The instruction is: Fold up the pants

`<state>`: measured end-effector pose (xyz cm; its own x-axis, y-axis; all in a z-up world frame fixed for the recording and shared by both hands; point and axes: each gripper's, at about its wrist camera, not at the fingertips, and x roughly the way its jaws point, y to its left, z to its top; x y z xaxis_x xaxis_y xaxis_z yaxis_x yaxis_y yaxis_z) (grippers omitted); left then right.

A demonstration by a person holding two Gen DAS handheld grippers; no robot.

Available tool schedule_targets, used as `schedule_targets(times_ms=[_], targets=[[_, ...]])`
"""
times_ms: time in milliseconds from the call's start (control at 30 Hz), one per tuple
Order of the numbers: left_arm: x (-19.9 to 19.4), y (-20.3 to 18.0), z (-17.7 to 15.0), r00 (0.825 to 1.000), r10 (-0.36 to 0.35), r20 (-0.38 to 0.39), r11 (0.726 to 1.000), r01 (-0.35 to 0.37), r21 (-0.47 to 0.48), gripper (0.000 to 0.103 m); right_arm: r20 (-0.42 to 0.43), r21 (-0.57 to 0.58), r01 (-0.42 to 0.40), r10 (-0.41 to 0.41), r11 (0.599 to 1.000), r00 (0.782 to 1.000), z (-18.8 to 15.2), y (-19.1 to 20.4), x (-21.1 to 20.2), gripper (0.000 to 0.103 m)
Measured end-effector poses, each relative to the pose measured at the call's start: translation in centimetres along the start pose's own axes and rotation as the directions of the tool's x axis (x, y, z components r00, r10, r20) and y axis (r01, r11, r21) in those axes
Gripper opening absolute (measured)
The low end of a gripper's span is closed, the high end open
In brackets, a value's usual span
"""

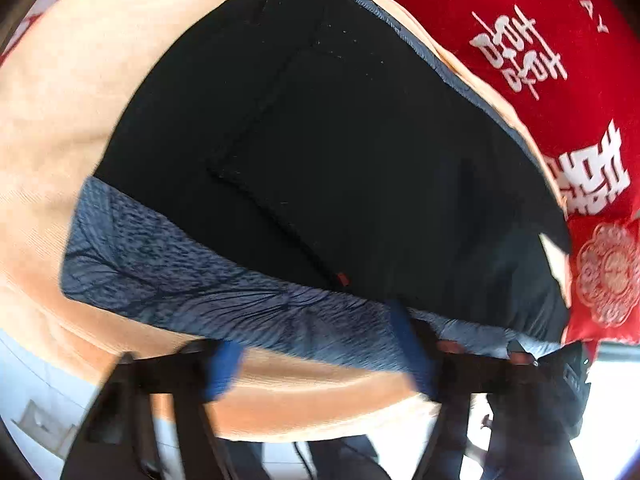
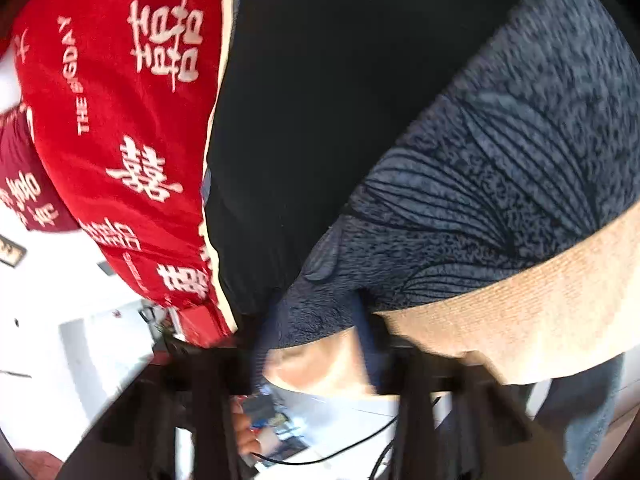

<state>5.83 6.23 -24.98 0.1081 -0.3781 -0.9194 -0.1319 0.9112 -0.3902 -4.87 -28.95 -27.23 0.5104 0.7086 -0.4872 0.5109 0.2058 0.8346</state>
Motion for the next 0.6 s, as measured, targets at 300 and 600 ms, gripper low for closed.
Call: schedule_targets(times_ms=[300,600], targets=[[-0.7,1.2,0.5,0.997,-0.055,-0.05,0.998,0.054,-0.015,0.019,-0.026,-0.079,0.074,-0.076,0.994,0.997,-1.3,3.0,-1.3,0.007],[-0.2,1.1,0.7,0.997,-0.045,-0.062,0.999,0.045,-0.007,0.019,0.016,-0.003,0.07,-0.07,0.998,0.997,-1.2,-1.3,-2.1,0.053]])
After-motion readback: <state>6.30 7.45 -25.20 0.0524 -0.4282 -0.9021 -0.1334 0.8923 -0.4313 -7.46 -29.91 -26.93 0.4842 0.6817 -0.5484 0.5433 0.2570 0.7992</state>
